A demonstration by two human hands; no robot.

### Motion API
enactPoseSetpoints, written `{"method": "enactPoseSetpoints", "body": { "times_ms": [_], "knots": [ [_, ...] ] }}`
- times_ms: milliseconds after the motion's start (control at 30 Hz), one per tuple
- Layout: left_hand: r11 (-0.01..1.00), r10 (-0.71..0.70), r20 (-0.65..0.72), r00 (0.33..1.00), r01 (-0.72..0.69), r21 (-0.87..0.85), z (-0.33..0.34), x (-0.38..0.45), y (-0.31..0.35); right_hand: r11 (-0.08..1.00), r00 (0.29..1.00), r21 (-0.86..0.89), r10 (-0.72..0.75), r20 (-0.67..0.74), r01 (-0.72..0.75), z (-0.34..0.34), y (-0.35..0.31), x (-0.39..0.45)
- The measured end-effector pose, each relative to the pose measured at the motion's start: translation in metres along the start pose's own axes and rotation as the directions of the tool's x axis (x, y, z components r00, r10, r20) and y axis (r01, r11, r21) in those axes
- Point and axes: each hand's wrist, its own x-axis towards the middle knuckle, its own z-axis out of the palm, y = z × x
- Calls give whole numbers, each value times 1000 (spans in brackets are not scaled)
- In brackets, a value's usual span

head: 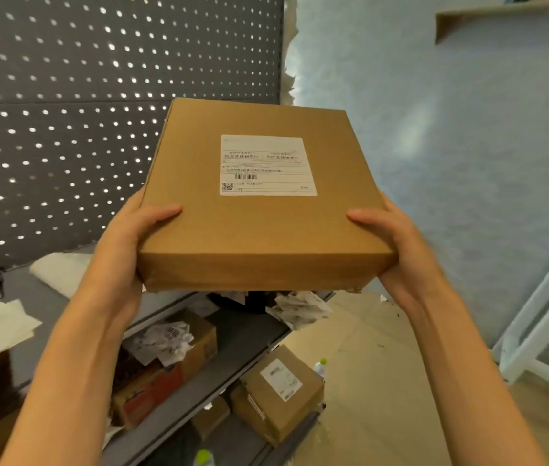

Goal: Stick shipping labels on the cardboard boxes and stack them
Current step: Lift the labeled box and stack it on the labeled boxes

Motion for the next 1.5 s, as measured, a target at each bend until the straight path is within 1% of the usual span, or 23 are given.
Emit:
{"method": "enactPoseSetpoints", "body": {
  "times_ms": [233,467,633,867,1000,1200,1367,1500],
  "knots": [
    [998,58,-3,998,-58,-3,55,50,-7,999,999,21,-41,20,40,-43,-4,58],
    [997,74,-68,995,-76,-19,108,107,-9,999,996,27,-48,73,46,-76,-15,137],
    [996,91,-142,986,-92,1,135,133,-9,995,989,83,-65,131,54,-94,-18,185],
    [994,106,-264,959,-97,47,165,148,-12,990,965,139,-42,259,5,-112,-6,236],
    [991,131,-357,925,-112,74,189,149,-15,988,936,156,-40,349,-16,-128,-4,263],
    [989,149,-480,865,-129,75,235,143,-19,984,863,163,-23,504,-69,-158,-10,300],
    [988,154,-543,825,-111,111,265,140,-20,980,824,167,-4,567,-110,-177,-14,323],
    [988,151,-598,787,-103,113,278,144,-18,978,812,159,15,583,-132,-180,-15,336]
  ]
}}
